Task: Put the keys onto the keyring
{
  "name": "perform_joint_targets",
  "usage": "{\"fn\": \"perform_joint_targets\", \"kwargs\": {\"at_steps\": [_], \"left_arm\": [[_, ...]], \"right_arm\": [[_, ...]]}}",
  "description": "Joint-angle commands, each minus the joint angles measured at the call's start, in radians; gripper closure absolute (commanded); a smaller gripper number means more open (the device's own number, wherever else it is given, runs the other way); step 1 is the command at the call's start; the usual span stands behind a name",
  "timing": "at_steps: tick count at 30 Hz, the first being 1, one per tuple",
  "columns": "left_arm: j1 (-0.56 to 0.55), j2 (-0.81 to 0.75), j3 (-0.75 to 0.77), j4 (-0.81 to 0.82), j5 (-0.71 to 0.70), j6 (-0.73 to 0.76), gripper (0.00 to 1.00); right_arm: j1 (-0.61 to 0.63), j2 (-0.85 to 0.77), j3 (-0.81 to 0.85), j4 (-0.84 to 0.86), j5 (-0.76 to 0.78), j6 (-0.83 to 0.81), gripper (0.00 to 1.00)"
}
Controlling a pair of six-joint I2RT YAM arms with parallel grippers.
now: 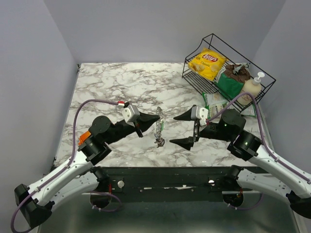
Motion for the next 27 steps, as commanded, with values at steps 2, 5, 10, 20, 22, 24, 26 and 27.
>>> {"fn": "perform_joint_targets", "kwargs": {"at_steps": [2, 5, 10, 20, 22, 24, 26, 27], "left_arm": [[-0.002, 0.079, 0.005, 0.082, -0.111, -0.011, 1.0], [-0.002, 0.151, 0.003, 0.132, -0.16, -0.028, 1.0], [-0.002, 0.317, 0.015, 0.273, -0.217, -0.056, 1.0], [-0.005, 0.727, 0.098, 0.565, -0.198, -0.177, 1.0], [-0.005, 0.774, 0.065, 0.664, -0.209, -0.211, 1.0], [-0.006, 0.799, -0.007, 0.723, -0.237, -0.24, 1.0], [-0.009, 0.817, -0.079, 0.769, -0.26, -0.26, 1.0], [-0.012, 0.822, -0.106, 0.793, -0.266, -0.266, 1.0]], "right_arm": [[0.004, 0.003, -0.025, 0.031, 0.06, 0.02, 0.0], [0.004, -0.004, -0.033, 0.031, 0.072, 0.023, 0.0], [0.006, -0.02, -0.049, 0.03, 0.099, 0.032, 0.0], [0.002, -0.059, -0.088, 0.023, 0.153, 0.052, 0.0], [0.002, -0.059, -0.098, 0.022, 0.156, 0.055, 0.0], [0.002, -0.059, -0.105, 0.019, 0.156, 0.061, 0.0], [0.002, -0.06, -0.117, 0.02, 0.155, 0.067, 0.0], [0.002, -0.06, -0.122, 0.02, 0.153, 0.07, 0.0]]}}
